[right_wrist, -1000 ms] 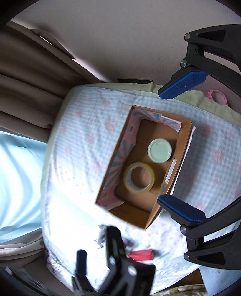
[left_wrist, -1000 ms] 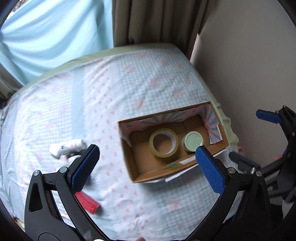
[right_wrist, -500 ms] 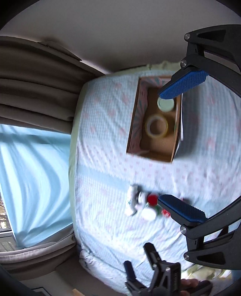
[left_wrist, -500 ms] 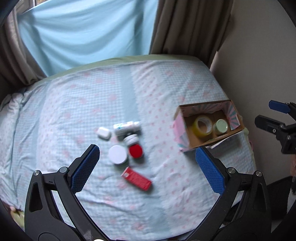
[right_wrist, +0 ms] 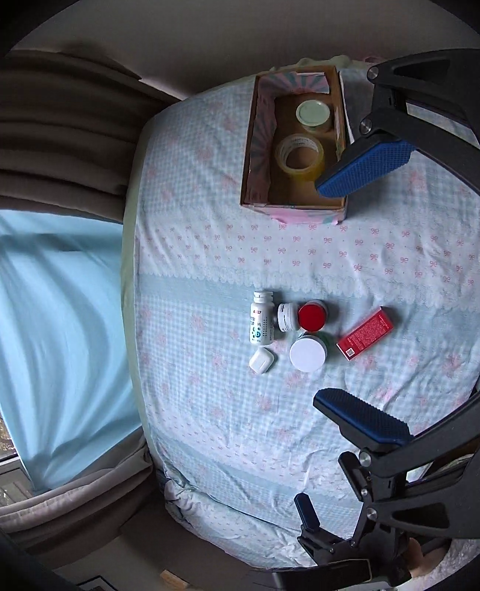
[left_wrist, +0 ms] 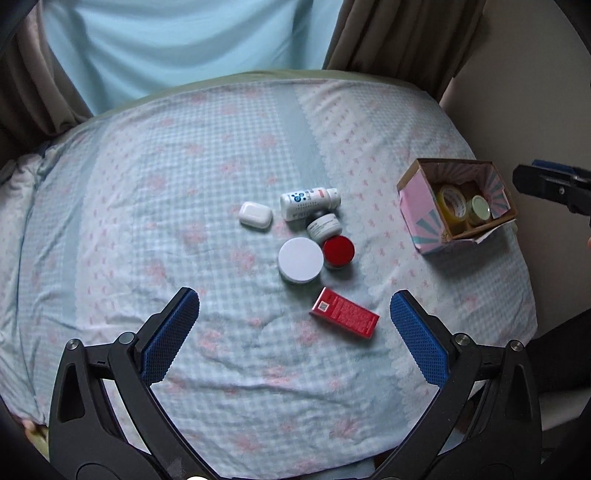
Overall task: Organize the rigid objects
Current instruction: 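Withdraw both tools from the box toward the remaining objects, then grasp the large white-lidded green jar with the left tool while the right tool grasps the white bottle, then carry the white-lidded jar with the left tool while the right tool carries the bottle to the box, then open the left tool to drop the jar while the right tool releases the bottle in the box, then withdraw both tools and move the left tool toward the red box, then grasp the red box with the left tool while the right tool grasps the red-lidded jar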
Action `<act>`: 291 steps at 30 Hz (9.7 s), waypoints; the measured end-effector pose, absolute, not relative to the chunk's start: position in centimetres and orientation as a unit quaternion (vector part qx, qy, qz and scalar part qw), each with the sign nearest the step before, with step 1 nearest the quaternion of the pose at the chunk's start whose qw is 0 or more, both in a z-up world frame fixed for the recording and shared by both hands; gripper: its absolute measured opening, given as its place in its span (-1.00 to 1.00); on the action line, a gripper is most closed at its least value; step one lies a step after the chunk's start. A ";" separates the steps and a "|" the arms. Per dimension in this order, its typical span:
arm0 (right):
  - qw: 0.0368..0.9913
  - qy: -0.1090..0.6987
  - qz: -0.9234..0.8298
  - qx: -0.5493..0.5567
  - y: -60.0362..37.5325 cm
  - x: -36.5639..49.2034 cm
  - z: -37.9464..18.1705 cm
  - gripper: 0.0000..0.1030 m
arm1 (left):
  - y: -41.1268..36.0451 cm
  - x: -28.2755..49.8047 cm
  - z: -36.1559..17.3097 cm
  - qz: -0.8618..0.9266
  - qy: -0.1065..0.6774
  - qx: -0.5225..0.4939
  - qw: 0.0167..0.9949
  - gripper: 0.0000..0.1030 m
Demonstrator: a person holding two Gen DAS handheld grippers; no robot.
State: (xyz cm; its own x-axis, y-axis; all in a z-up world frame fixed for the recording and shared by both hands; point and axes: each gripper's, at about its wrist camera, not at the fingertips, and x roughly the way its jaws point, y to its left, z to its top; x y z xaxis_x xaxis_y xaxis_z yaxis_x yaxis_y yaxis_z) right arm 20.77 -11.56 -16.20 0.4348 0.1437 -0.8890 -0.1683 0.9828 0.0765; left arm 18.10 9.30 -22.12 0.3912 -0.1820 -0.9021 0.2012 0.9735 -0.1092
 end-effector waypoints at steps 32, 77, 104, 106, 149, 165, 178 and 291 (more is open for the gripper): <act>0.610 0.619 0.345 -0.355 2.4 40.4 -44.8 0.89 | 4.6 27.4 -46.7 -0.141 0.614 0.024 0.776 0.92; 0.666 0.640 0.305 -0.231 0.4 42.1 -40.1 0.02 | 7.6 27.9 -40.8 -0.116 0.560 -0.026 0.820 0.32; 0.762 0.619 0.182 0.056 -18.6 31.5 -19.7 0.02 | -1.2 25.1 -21.0 -0.154 0.517 -0.024 0.842 0.32; 0.764 0.618 0.176 0.060 -21.8 30.7 -19.4 0.02 | -3.4 24.9 -20.3 -0.153 0.515 -0.033 0.843 0.32; 0.687 0.652 0.215 -0.236 -42.0 34.5 -37.4 0.02 | -29.3 31.1 -38.7 -0.124 0.681 0.010 0.721 0.32; 0.681 0.686 0.206 -0.149 -44.4 34.6 -37.3 1.00 | -28.4 29.7 -35.1 -0.137 0.647 -0.003 0.750 0.99; 0.733 0.637 0.155 -0.181 -44.2 32.4 -32.1 1.00 | -26.3 28.7 -31.4 -0.124 0.624 -0.004 0.772 0.99; 0.658 0.693 0.243 -0.168 -1.4 30.0 -44.8 0.03 | 4.3 16.3 -45.0 0.172 0.564 -0.328 0.738 -0.25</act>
State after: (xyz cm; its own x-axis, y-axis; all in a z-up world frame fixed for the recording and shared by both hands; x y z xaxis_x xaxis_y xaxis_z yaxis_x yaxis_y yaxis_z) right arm 30.00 -1.45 -44.78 -0.0772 0.0858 -0.9933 -0.5526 0.8256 0.1143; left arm 16.28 4.34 -44.95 0.3049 -0.1154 -0.9454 -0.6235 0.7262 -0.2897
